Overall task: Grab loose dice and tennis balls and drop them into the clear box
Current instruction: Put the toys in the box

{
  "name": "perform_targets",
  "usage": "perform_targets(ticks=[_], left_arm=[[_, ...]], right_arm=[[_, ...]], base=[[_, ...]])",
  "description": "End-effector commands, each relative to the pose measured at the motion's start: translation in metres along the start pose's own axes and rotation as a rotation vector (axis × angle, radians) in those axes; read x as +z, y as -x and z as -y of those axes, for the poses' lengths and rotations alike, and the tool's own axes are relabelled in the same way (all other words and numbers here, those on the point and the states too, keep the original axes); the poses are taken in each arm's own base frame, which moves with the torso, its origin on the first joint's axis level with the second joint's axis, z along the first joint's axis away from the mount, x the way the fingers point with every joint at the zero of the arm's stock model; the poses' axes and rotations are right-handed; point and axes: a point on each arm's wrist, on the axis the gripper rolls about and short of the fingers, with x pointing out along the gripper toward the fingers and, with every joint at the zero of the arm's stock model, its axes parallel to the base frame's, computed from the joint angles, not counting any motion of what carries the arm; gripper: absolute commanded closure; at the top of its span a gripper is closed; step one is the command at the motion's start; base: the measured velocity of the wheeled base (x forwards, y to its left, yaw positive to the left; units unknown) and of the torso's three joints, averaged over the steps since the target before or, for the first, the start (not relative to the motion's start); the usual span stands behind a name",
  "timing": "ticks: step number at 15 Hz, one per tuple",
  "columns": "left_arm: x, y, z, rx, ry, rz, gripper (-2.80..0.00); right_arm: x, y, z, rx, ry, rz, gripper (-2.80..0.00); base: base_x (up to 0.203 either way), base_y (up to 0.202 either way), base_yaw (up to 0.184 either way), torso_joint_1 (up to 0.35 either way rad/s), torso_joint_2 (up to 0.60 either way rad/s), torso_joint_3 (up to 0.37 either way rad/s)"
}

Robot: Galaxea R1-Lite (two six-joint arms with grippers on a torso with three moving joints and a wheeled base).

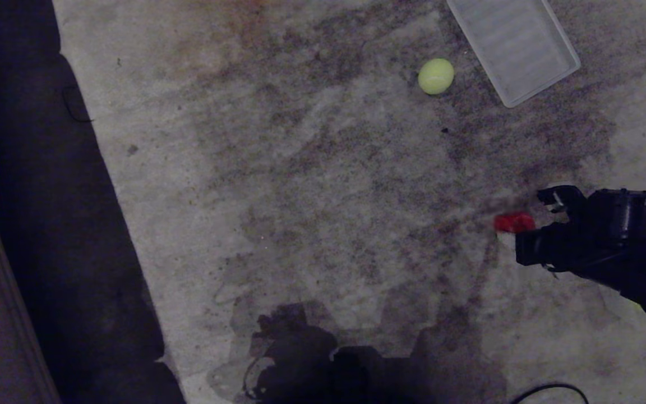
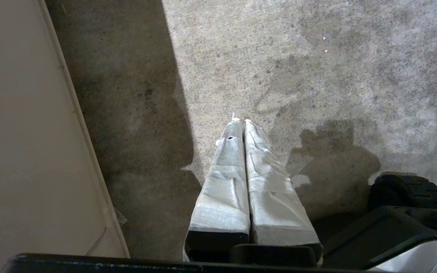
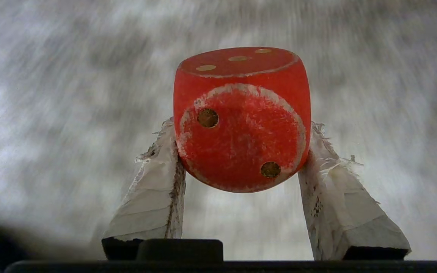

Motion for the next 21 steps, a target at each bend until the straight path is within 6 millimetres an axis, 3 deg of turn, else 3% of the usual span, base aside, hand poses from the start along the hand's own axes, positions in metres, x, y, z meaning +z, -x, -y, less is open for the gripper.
perform_targets(ticks=[1, 6, 14, 18, 21], left_arm=[[0.000, 0.000, 0.000, 0.001, 0.000, -0.003, 0.00], [0.000, 0.000, 0.000, 0.001, 0.000, -0.003, 0.00], [0.000, 0.000, 0.000, 0.001, 0.000, -0.003, 0.00], [0.000, 0.000, 0.000, 0.001, 0.000, -0.003, 0.00], [0.000, 0.000, 0.000, 0.001, 0.000, -0.003, 0.00]], right_arm=[[0.017, 0.050, -0.002, -0.008, 0.004, 0.046, 0.00], [-0.014, 0.132, -0.015, -0.010, -0.014, -0.050, 0.00], [-0.071, 0.230, -0.032, -0.041, -0.104, 0.011, 0.00], [-0.113, 0.262, -0.041, -0.068, -0.142, 0.022, 0.00], [-0.131, 0.274, -0.046, -0.098, -0.155, 0.089, 0.00]], base=[[0.000, 0.000, 0.000, 0.000, 0.00, 0.000], [0.000, 0.000, 0.000, 0.000, 0.00, 0.000], [0.000, 0.000, 0.000, 0.000, 0.00, 0.000], [0.000, 0.000, 0.000, 0.000, 0.00, 0.000], [0.000, 0.000, 0.000, 0.000, 0.00, 0.000]])
